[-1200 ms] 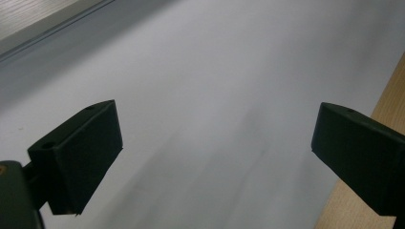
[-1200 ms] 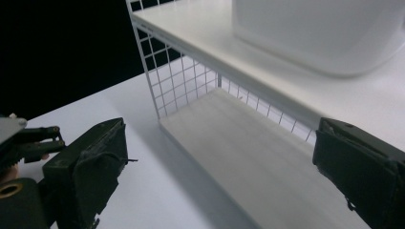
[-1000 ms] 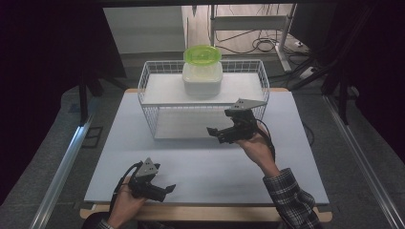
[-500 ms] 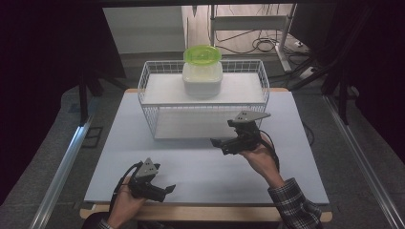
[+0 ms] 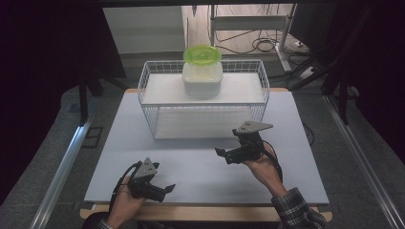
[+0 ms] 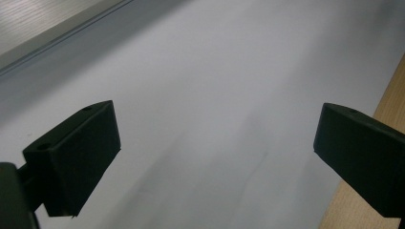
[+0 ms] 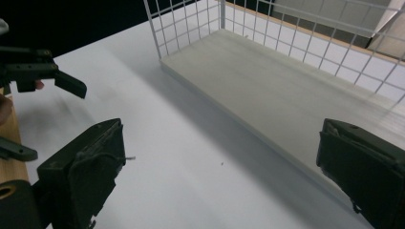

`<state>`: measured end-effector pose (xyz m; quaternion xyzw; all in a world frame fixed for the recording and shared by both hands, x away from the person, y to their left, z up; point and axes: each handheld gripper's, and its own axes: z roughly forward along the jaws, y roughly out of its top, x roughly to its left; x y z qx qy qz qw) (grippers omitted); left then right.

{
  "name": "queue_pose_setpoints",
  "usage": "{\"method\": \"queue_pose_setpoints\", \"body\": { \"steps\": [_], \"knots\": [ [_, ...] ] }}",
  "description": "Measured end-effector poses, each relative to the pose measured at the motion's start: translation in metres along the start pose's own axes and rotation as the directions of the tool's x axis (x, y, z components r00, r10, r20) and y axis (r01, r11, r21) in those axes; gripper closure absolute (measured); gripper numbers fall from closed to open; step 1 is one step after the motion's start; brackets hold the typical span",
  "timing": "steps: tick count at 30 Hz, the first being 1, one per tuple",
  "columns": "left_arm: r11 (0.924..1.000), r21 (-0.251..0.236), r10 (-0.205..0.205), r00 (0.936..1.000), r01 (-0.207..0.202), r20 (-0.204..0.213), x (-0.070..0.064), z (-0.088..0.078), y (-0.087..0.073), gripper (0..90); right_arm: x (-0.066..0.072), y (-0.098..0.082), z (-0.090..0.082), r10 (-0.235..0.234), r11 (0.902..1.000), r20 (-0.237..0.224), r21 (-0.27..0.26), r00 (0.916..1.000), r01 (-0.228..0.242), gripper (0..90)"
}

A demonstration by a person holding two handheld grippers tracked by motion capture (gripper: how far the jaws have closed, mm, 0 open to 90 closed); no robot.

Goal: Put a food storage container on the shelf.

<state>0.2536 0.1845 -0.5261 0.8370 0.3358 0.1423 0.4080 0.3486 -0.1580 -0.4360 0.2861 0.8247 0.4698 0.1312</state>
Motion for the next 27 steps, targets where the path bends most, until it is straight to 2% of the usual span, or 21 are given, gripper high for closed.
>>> {"method": "queue_pose_setpoints", "body": {
  "steps": [6,14,19,22,27],
  "knots": [
    [0.9998,-0.012,-0.014,0.9999,0.014,0.004,0.000,0.000,0.000,1.3,0.000,-0.019,-0.001,0.012,0.9996,0.007,0.025,0.9999,-0.012,2.8],
    [0.9999,-0.006,-0.011,0.9999,0.011,0.007,0.000,0.000,0.000,1.2,0.000,-0.041,-0.002,-0.017,0.9978,0.029,0.064,0.9994,0.015,2.9],
    [0.9999,-0.003,-0.010,0.9999,0.010,0.009,0.000,0.000,0.000,1.2,0.000,-0.055,0.001,-0.014,0.9960,0.034,0.089,0.9993,0.011,2.3],
    [1.0000,0.004,-0.008,0.9999,0.008,0.010,0.000,0.001,0.000,1.2,0.002,-0.065,0.004,-0.005,0.9937,0.032,0.112,0.9995,0.001,2.1],
    [0.9998,0.018,0.003,0.9999,-0.003,0.012,-0.001,0.003,-0.001,1.2,0.003,-0.073,0.011,-0.021,0.9881,0.034,0.153,0.9992,0.015,1.8]
  ]
}}
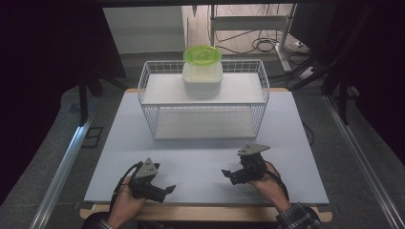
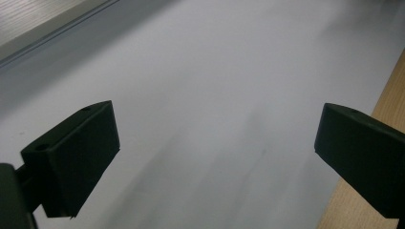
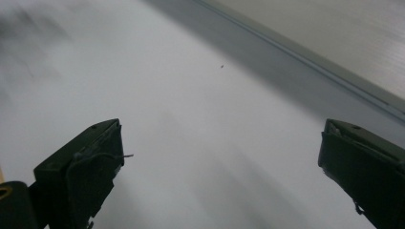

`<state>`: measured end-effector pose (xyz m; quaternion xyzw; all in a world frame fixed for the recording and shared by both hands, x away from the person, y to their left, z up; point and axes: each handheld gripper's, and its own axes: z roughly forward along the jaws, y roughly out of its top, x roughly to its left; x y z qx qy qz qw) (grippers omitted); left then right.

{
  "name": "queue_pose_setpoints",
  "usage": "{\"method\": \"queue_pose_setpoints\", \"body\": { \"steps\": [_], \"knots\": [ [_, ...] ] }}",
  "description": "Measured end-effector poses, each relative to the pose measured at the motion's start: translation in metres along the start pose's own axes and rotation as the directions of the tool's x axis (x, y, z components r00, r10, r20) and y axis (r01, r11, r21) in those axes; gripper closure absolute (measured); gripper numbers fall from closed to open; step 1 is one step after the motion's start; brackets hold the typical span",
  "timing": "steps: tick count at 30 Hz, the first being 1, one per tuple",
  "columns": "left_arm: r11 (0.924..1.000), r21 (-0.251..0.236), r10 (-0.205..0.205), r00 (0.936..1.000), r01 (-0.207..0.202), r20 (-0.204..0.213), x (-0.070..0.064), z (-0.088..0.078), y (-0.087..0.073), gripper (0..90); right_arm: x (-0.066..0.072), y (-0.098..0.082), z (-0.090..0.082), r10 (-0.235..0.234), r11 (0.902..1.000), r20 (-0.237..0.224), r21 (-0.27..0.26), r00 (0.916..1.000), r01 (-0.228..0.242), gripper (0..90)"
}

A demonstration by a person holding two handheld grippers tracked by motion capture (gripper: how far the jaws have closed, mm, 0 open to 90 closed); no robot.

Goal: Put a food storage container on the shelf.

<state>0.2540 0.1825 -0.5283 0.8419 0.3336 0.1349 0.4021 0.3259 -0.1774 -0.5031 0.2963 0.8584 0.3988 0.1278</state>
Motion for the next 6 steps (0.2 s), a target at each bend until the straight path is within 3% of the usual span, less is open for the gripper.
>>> {"method": "queue_pose_setpoints", "body": {
  "steps": [6],
  "knots": [
    [1.0000,0.003,-0.004,1.0000,0.004,0.006,0.0007,0.0011,0.0001,1.2,-0.0019,-0.0033,0.0054,0.012,0.9995,-0.001,0.029,0.9999,-0.012,1.8]
  ]
}}
